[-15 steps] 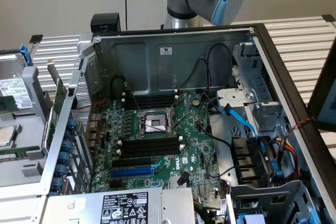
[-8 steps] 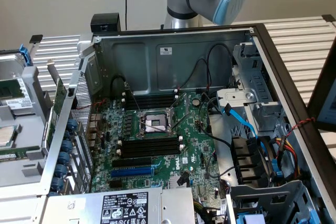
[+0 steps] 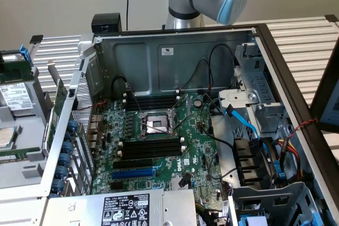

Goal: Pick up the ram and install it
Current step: 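Pick up the ram and move it above insertion slot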

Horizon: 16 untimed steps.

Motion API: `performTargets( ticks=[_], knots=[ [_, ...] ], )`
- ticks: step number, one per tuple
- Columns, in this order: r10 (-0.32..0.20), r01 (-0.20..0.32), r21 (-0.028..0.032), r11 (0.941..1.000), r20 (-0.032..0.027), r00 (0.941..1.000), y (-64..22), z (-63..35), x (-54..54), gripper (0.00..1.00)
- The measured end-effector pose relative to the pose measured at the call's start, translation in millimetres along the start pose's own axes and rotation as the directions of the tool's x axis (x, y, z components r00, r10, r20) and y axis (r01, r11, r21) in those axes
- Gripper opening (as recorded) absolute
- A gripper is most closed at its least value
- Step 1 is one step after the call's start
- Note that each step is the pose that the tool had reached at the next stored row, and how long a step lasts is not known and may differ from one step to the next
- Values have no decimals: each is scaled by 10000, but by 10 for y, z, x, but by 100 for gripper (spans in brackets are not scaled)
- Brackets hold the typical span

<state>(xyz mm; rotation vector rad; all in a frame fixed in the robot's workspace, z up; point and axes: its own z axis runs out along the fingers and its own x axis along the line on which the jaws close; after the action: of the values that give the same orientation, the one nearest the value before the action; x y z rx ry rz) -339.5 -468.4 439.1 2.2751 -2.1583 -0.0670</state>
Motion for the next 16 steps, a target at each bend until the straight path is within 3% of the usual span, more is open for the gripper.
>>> performTargets(
  ticks=[9,16],
  knots=[
    [-1,1,0,10000,35,10000,-400,-204,82,13],
    [-1,1,-3,10000,43,10000,-715,-250,130,13]
  ],
)
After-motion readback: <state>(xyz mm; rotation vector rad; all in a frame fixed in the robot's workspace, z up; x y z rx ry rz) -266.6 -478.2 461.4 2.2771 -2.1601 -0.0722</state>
